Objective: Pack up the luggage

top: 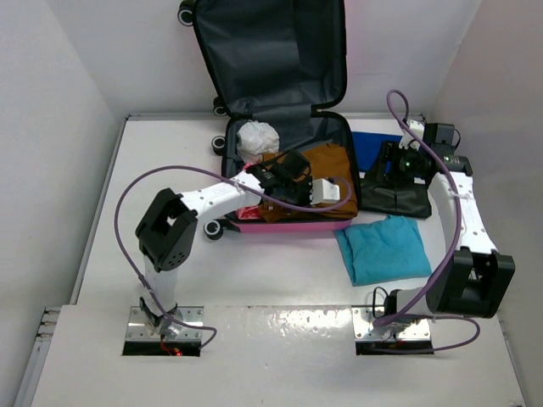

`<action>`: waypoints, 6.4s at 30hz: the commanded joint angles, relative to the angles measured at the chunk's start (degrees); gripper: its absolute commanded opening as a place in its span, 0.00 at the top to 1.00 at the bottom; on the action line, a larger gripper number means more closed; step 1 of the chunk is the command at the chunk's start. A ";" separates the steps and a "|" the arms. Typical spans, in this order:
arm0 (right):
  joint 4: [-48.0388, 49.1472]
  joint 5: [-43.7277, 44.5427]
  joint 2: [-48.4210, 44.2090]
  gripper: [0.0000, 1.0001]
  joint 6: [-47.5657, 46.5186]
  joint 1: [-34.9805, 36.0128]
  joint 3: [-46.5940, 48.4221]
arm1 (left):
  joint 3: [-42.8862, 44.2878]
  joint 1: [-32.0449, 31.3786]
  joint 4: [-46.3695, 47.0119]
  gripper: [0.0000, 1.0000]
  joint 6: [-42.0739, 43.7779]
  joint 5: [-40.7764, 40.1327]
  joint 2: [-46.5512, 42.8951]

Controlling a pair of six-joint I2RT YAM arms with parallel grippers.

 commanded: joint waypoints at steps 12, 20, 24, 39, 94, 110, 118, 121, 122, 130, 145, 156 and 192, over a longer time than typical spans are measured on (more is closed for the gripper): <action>3.57 -4.95 0.61 0.36 1.47 4.42 0.64 | -5.84 8.28 9.95 0.84 1.06 -6.05 2.09; 6.38 -3.03 3.59 0.43 0.50 14.96 -1.38 | -8.77 10.13 14.96 0.32 -13.07 1.35 -14.43; 7.61 -2.23 5.26 0.43 -0.29 17.86 -1.56 | -7.52 11.53 14.96 0.32 -18.19 1.97 -20.41; 4.27 0.06 1.76 0.17 -6.44 9.81 -4.63 | -9.54 24.81 13.91 0.24 -33.14 -5.77 -28.06; -5.20 13.79 4.06 1.00 -8.63 -3.92 -23.19 | -3.30 31.67 13.29 0.22 -29.80 -14.12 -18.40; 13.29 -6.54 -5.64 1.00 5.68 4.94 6.77 | -5.24 31.67 13.82 0.22 -31.38 -13.68 -19.45; 26.76 1.09 16.65 1.00 9.91 15.75 21.37 | -5.24 33.43 14.35 0.22 -32.00 -14.20 -19.45; 26.95 4.97 21.86 1.00 8.51 17.86 27.14 | -5.85 34.04 14.88 0.22 -33.05 -14.91 -19.45; 26.43 7.06 27.53 1.00 7.98 18.04 28.75 | -5.85 34.04 14.88 0.22 -33.05 -14.91 -19.45; 6.83 20.17 45.42 0.91 2.45 21.12 44.67 | -7.00 35.19 14.88 0.22 -32.44 -16.14 -19.98; -7.07 13.96 45.88 0.15 6.13 21.39 40.10 | -4.62 35.71 13.82 0.22 -31.82 -14.56 -16.56; 22.01 9.01 32.69 0.58 11.23 19.19 32.02 | -5.15 35.71 13.82 0.22 -31.82 -12.18 -17.61; 15.87 26.58 24.78 0.22 9.04 9.79 26.24 | -4.53 35.19 17.60 0.21 -34.02 -17.53 -17.08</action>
